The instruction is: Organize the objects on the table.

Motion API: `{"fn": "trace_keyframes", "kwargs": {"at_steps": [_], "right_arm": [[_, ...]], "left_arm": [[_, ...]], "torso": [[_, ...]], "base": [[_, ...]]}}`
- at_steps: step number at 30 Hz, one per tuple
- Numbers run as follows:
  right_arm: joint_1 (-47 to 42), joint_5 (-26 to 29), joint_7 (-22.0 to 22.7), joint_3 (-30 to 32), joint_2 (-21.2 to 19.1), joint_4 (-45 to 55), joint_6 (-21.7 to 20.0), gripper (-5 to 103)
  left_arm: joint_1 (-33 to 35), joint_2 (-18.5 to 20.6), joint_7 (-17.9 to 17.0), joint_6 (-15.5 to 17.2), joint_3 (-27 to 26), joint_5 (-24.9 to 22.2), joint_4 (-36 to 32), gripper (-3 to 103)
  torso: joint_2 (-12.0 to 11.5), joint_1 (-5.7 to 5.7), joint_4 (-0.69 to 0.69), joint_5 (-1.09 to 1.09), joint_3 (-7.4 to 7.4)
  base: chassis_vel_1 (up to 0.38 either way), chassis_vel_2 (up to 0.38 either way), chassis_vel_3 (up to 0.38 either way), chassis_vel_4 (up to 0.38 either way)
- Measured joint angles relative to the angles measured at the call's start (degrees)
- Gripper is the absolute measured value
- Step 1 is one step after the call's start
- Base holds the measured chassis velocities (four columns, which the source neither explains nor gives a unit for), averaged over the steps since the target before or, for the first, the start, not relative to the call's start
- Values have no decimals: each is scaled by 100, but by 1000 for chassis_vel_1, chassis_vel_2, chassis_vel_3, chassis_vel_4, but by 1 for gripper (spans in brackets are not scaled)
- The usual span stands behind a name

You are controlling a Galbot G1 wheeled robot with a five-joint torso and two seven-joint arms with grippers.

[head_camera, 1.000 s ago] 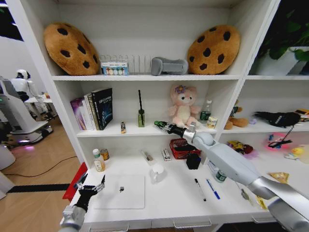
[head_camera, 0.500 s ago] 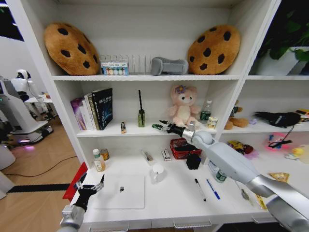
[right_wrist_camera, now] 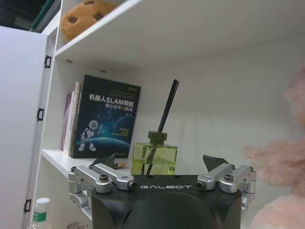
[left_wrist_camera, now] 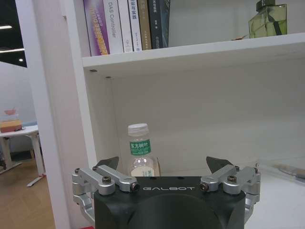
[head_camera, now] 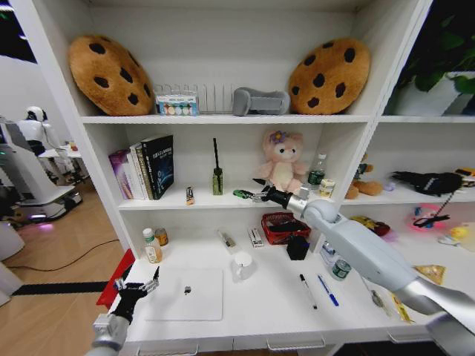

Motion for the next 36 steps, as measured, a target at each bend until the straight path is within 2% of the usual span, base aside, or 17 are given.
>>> {"fn": "trace_keyframes", "kwargs": {"at_steps": [1, 3, 5, 9, 11, 12, 14, 15, 17, 18, 20, 23, 25, 27, 30, 32, 36], "right_arm": [[-413, 33, 162, 359, -192, 436, -23, 97], [-706, 36, 256, 595, -323, 693, -8, 97], [-1565, -32, 465, 1254, -583, 1181, 84, 99], [-2328, -171, 649, 1793, -623, 1486, 119, 101], [-2837, -256, 857, 2208, -561, 1735, 120, 99], [-2837, -256, 857, 2208, -561, 1735, 120, 99], [-3503, -378, 1265, 2925, -371, 2060, 27, 99], [-3503, -378, 1265, 2925, -371, 2060, 27, 99], [-4304, -581, 1853, 3768, 11, 2271, -158, 99], [-4304, -581, 1853, 3768, 11, 2271, -158, 99], [-5380, -851, 2119, 4862, 484, 2343, -229, 97], [-5907, -938, 2058, 5395, 719, 2331, -187, 96], [-6944, -1069, 1693, 6141, 1103, 2294, 65, 96], [-7299, -1173, 1524, 6313, 1250, 2291, 240, 96], [-7717, -1428, 1314, 6373, 1490, 2299, 509, 94], [-7944, -1794, 1182, 6187, 1821, 2360, 739, 99], [-8032, -2110, 1155, 5929, 2170, 2325, 868, 100]], "left_arm": [[-10, 17, -26, 5, -18, -23, -11, 100], [-10, 22, -40, 6, -31, -30, -20, 100], [-8, 13, -46, 6, -55, -12, -44, 100], [87, -65, -38, -42, -195, 68, -90, 100], [226, -135, -32, -95, -376, 95, -176, 100], [226, -135, -32, -95, -376, 95, -176, 100], [211, -118, -30, -127, -471, 79, -227, 100], [211, -118, -30, -127, -471, 79, -227, 100], [170, -94, -29, -152, -570, 11, -260, 100], [170, -94, -29, -152, -570, 11, -260, 100], [179, -74, -115, -187, -636, 0, -257, 100], [186, -82, -177, -199, -638, 30, -242, 100], [213, -115, -300, -195, -592, 93, -260, 100], [225, -126, -320, -187, -569, 116, -285, 100], [287, -177, -339, -175, -554, 181, -335, 100], [367, -232, -378, -159, -535, 247, -412, 100], [450, -257, -379, -153, -524, 305, -494, 100]], "torso": [[0, -1, -1, -1, 0], [1, -1, -1, -3, -1], [0, -1, 0, -3, -1], [1, -1, -4, -1, -1], [0, -1, 8, -1, -1], [0, -1, 8, -1, -1], [1, -1, 7, -4, -1], [1, -1, 7, -4, -1], [0, 0, 1, -2, -1], [0, 0, 1, -2, -1], [1, 0, -2, 1, 0], [1, -1, -3, -1, -1], [1, -1, -1, -1, -1], [1, -2, -3, -2, -1], [1, -1, -3, -3, -1], [1, -2, 5, -3, -1], [1, -1, 2, -2, 0]], "base": [[0, 0, 0, 0], [0, 0, 0, 0], [0, 0, 0, 0], [0, 0, 0, 0], [0, 0, 0, 0], [0, 0, 0, 0], [0, 0, 0, 0], [0, 0, 0, 0], [0, 0, 0, 0], [0, 0, 0, 0], [0, 0, 0, 0], [0, 0, 0, 0], [0, 0, 0, 0], [0, 0, 0, 0], [0, 0, 0, 0], [0, 0, 0, 0], [0, 0, 0, 0]]}}
